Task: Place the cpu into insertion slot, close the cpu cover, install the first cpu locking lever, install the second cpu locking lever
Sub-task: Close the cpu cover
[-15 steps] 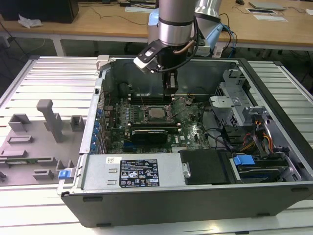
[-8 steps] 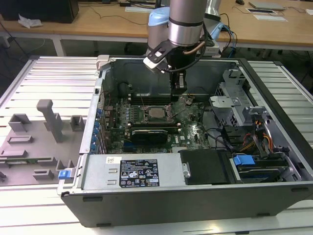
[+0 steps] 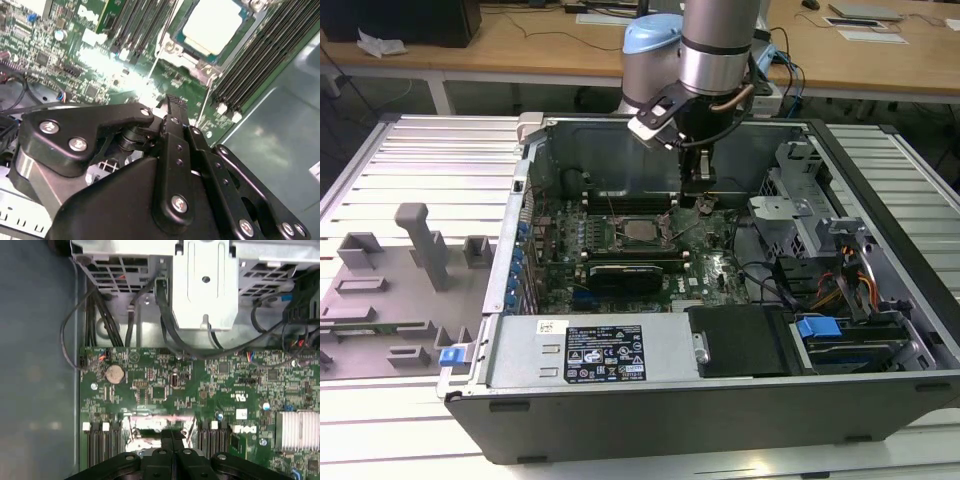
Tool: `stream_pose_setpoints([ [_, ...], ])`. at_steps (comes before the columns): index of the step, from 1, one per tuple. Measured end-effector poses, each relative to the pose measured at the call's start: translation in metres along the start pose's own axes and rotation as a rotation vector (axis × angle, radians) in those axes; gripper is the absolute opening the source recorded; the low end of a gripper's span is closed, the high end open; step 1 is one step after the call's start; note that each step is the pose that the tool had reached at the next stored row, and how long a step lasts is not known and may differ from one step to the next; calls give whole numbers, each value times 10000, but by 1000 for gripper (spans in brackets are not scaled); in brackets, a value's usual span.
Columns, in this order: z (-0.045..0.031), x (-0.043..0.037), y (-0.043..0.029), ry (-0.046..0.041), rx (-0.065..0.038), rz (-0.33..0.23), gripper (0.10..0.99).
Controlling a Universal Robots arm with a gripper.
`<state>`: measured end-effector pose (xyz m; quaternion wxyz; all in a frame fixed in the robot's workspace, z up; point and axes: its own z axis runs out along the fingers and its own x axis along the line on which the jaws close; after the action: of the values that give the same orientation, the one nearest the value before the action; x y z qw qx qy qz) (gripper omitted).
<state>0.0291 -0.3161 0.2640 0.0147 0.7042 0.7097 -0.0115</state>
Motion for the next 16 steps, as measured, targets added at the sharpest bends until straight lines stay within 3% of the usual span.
stream_pose_setpoints([
  [2,1,-4,120,1,35,0,106],
  [4,2,-5,181,1,45,-3,106],
  [7,3,-5,233,3,49,-3,106],
  [10,9,-6,239,1,41,-1,106],
  [12,19,-5,249,1,-6,-12,106],
  [14,29,-5,250,5,-162,-45,106],
  [16,41,-3,252,19,-243,-55,106],
])
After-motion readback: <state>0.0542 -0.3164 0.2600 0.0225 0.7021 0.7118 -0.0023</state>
